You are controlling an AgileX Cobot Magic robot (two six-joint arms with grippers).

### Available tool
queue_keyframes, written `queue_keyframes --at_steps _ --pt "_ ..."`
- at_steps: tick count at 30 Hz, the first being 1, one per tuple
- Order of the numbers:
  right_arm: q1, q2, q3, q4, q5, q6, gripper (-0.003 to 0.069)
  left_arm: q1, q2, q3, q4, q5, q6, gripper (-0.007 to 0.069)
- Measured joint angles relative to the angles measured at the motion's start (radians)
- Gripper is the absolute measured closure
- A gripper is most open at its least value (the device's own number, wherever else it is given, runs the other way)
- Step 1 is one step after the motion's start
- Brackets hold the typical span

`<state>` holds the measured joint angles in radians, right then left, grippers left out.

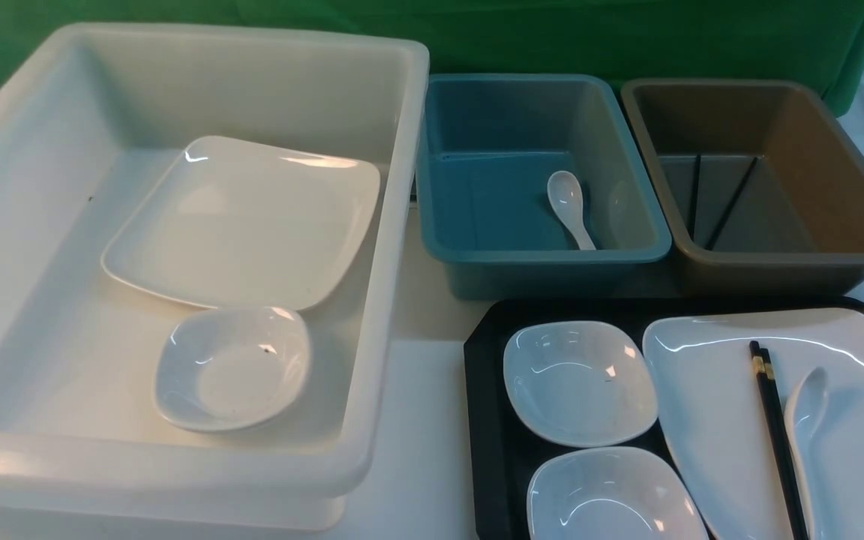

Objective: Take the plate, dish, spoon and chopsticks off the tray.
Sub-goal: Use the right arm to grab a soup spoon from the plate

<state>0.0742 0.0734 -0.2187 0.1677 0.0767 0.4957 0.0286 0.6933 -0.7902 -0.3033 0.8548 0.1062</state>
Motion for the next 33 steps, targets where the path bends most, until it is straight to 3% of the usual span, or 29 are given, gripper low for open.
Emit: queue_keyframes --at_steps 2,6,7,8,12,20,23,24,26,28,33 --pt "0.025 0.101 -0.153 -0.001 0.205 -0.121 0.0617 0.0 0.087 -0.002 -0.052 0.044 0.083 0.0621" --pt "0.076 0.347 -0.433 -0.035 0.559 -0.28 0.0631 0.0 0.217 -0.022 -0.134 0.063 0.206 0.0621" --pt "0.076 0.347 -0.433 -0.035 0.559 -0.28 0.0631 -0.001 0.224 -0.022 -0.134 0.065 0.206 0.0621" --pt "0.087 0.489 -0.539 -0.072 0.725 -0.327 0.0634 -0.018 0.279 -0.054 -0.166 0.069 0.241 0.0622" --pt "0.089 0.708 -0.634 -0.111 0.889 -0.397 0.0635 -0.122 0.368 -0.137 -0.182 0.068 0.268 0.0624" --pt "0.072 1.066 -0.656 -0.116 0.925 -0.447 0.0635 -0.523 0.554 -0.35 -0.088 0.098 0.141 0.0624" --pt "0.027 1.145 -0.656 -0.11 0.897 -0.456 0.0635 -0.637 0.624 -0.406 -0.067 0.113 0.121 0.0624" --pt "-0.022 1.206 -0.657 -0.081 0.869 -0.461 0.0634 -0.717 0.684 -0.455 -0.057 0.123 0.114 0.0624" --pt "-0.046 1.246 -0.657 -0.053 0.853 -0.474 0.0628 -0.759 0.728 -0.487 -0.049 0.133 0.109 0.0624" --pt "-0.065 1.288 -0.658 -0.033 0.835 -0.487 0.0608 -0.807 0.774 -0.534 -0.038 0.144 0.106 0.0624" --pt "-0.072 1.389 -0.662 -0.001 0.767 -0.496 0.0438 -0.909 0.939 -0.688 -0.018 0.157 0.106 0.0624"
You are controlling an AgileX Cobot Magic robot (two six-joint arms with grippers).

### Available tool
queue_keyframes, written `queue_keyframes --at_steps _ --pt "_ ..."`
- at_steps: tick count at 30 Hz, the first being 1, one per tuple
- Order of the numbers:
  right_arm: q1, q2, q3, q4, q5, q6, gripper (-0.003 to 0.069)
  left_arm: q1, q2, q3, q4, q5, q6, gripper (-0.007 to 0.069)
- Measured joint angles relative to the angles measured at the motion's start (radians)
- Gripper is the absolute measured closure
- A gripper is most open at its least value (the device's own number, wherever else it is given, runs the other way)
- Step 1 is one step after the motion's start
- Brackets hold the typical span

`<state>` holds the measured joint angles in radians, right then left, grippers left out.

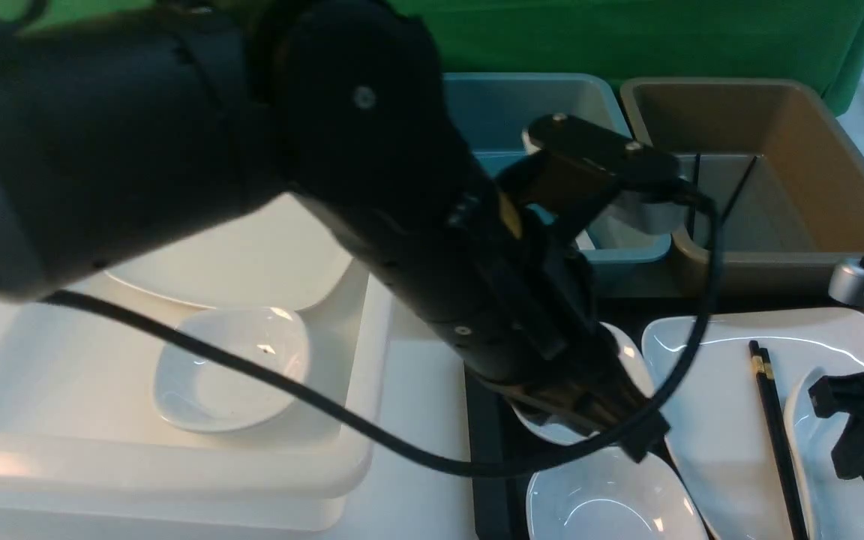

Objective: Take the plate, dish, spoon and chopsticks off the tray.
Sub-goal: Use the right arm to grab a soup spoon from the plate

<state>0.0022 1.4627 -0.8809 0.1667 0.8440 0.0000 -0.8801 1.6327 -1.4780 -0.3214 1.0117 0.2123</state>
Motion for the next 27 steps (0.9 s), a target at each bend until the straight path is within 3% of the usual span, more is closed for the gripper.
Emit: queue_keyframes --at_steps 3,5,14,27 --pt "0.0 0.043 0.0 0.002 -0.039 0.0 0.0349 -0.027 0.07 -0.06 0.003 -0.009 0.028 0.0624" --pt "0.0 0.067 -0.001 0.005 -0.049 0.0 0.0327 -0.031 0.1 -0.08 0.0 -0.021 0.048 0.0624" --pt "0.0 0.146 -0.001 0.014 -0.099 0.0 0.0319 -0.032 0.139 -0.091 -0.008 -0.134 0.074 0.0624" --pt "-0.002 0.196 -0.011 0.022 -0.137 -0.009 0.032 -0.032 0.139 -0.091 0.011 -0.141 0.076 0.0624"
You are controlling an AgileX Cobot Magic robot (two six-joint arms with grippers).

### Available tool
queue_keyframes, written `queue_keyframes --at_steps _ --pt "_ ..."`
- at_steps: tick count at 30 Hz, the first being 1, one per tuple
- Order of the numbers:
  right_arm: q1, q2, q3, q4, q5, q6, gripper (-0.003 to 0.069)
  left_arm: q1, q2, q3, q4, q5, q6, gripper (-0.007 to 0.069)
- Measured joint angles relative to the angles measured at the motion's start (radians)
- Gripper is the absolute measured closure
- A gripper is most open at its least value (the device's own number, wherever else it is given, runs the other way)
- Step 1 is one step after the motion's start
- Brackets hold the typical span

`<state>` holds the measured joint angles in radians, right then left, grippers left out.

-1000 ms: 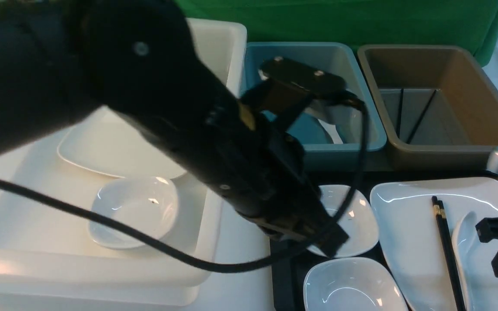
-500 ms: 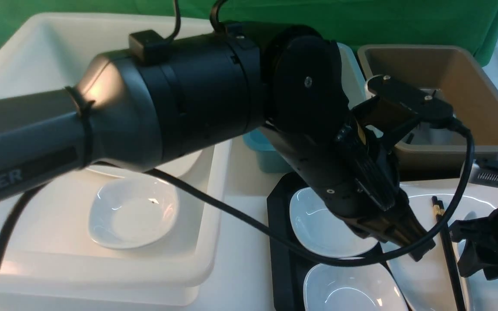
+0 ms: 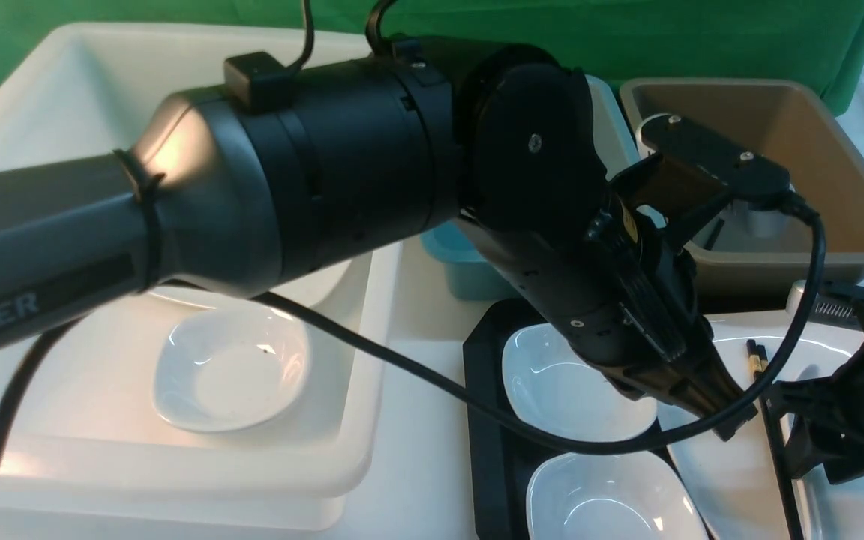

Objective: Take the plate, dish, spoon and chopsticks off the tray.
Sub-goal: Use the right arm to grab a soup spoon from the plate

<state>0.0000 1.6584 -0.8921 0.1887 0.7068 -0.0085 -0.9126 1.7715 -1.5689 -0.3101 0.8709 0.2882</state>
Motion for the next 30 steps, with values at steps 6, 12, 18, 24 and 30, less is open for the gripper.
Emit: queue_keyframes --at_steps 6,12,18,24,30 --pt "0.0 0.002 -0.001 0.008 -0.009 -0.006 0.0393 0.0 0.0 0.0 0.003 0.0 0.0 0.0624" --pt "0.0 0.001 -0.001 0.007 -0.008 -0.007 0.0354 0.0 0.0 0.0 0.003 0.003 0.0 0.0624" --pt "0.0 -0.025 0.001 -0.003 -0.005 -0.027 0.0277 0.0 0.0 0.0 0.003 0.004 0.002 0.0624" --pt "0.001 -0.04 0.002 -0.006 -0.019 -0.033 0.027 0.0 0.0 0.0 0.003 0.004 0.004 0.0624" --pt "0.0 -0.034 0.002 -0.064 -0.026 -0.023 0.0269 0.0 0.0 0.0 0.003 0.007 0.004 0.0624"
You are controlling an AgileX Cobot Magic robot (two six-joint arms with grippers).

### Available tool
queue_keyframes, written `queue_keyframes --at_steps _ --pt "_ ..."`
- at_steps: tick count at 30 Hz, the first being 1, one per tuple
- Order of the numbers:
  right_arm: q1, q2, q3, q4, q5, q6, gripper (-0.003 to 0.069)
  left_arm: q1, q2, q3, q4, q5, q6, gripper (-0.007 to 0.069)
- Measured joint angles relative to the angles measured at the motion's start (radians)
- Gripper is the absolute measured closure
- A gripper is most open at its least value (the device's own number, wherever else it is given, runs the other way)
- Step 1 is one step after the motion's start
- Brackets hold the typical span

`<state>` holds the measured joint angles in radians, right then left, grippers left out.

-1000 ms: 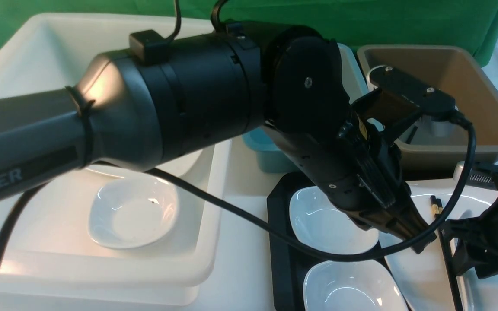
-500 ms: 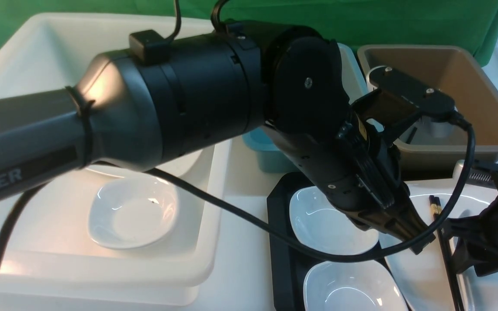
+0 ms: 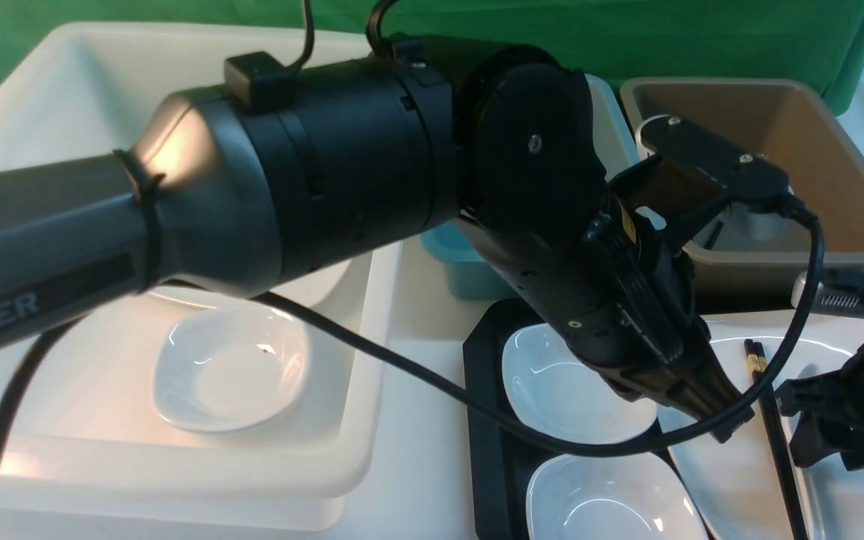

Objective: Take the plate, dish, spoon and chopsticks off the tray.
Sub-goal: Use the right arm to grab a soup spoon from the plate

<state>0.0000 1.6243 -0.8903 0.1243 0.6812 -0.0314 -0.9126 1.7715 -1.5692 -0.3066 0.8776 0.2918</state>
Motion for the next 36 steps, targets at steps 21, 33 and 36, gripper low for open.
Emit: queue_keyframes --at_steps 21,33,36 --pt "0.001 -0.024 0.0 -0.017 0.028 0.04 0.0267 0.0 0.0 0.0 0.0 -0.019 0.0 0.0623" --pt "0.001 -0.005 0.001 0.013 0.009 0.04 0.0267 0.0 0.0 0.0 0.0 -0.045 -0.003 0.0623" --pt "0.001 -0.005 0.001 0.013 -0.003 0.04 0.0267 0.0 0.0 0.0 0.0 -0.045 -0.003 0.0623"
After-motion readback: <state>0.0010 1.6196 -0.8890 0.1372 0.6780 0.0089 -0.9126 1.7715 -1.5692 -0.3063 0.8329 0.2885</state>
